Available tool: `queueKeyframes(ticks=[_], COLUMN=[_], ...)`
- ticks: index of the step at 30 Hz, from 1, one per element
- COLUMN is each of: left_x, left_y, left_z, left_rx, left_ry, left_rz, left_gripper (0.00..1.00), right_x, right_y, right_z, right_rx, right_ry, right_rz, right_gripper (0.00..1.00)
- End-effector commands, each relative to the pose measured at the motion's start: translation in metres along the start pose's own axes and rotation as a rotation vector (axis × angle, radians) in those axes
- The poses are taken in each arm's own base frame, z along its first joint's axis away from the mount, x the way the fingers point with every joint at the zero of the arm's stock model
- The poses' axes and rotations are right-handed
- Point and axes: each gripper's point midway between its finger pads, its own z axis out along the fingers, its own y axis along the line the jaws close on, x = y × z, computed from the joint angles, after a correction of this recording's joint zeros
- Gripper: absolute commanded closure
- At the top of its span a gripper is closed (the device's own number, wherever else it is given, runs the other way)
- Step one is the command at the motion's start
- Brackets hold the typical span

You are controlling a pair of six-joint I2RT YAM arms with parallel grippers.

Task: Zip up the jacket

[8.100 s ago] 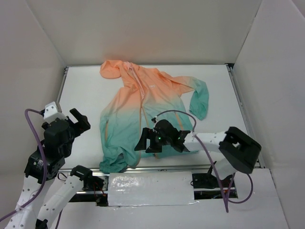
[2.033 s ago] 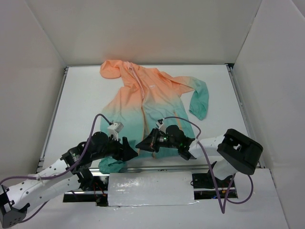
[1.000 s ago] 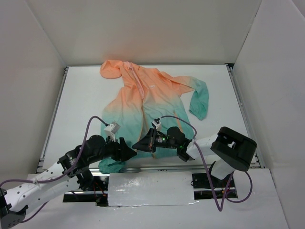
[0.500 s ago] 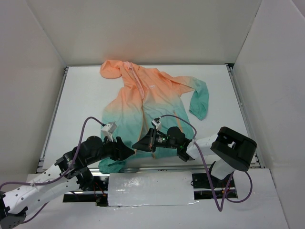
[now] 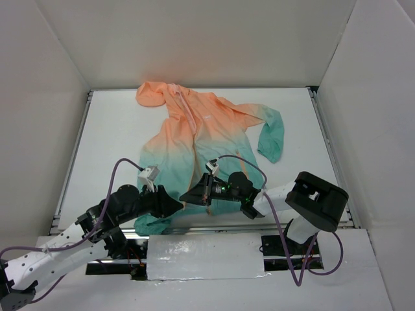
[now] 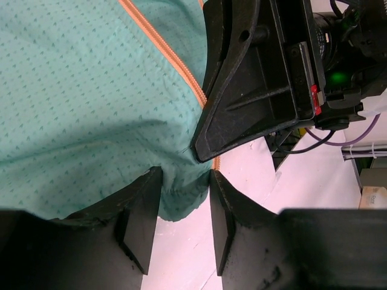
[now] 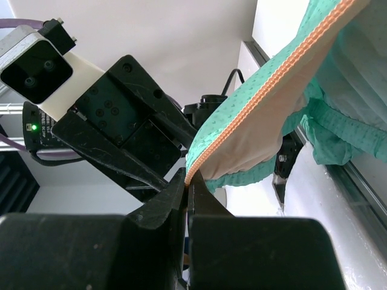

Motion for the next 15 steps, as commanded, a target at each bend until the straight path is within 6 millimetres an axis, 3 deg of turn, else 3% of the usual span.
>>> queueKeyframes(ticks=[1, 5, 10, 14, 15], left_x=[-0.006, -0.005, -0.005, -0.004, -0.004], left_y=[-0.011, -0.012, -0.013, -0.013, -0.013], left_z=[0.003, 0.003, 0.002, 0.002, 0.002], left_rx=[0.05, 0.056, 0.058, 0.061, 0.06], left_ry=[-0.023, -0.02, -0.016, -0.013, -0.012], left_rz=[-0.003, -0.001, 0.0, 0.005, 0.003], left_gripper=[0.51, 0.59, 0.81, 0.9, 0.95], right_x=[0.0, -0.001, -0.002, -0.003, -0.003], right_y=[0.017, 0.014, 0.011, 0.006, 0.005], right_z=[-0.001, -0.001, 0.0, 0.001, 0.002], right_rx=[-0.075, -0.066, -0.056, -0.034, -0.028], right_ry=[0.003, -0.001, -0.005, -0.007, -0.008], right_rz=[-0.053, -0.051, -0.046, -0.048, -0.047], right_gripper=[1.0, 1.0, 1.0, 1.0, 0.95])
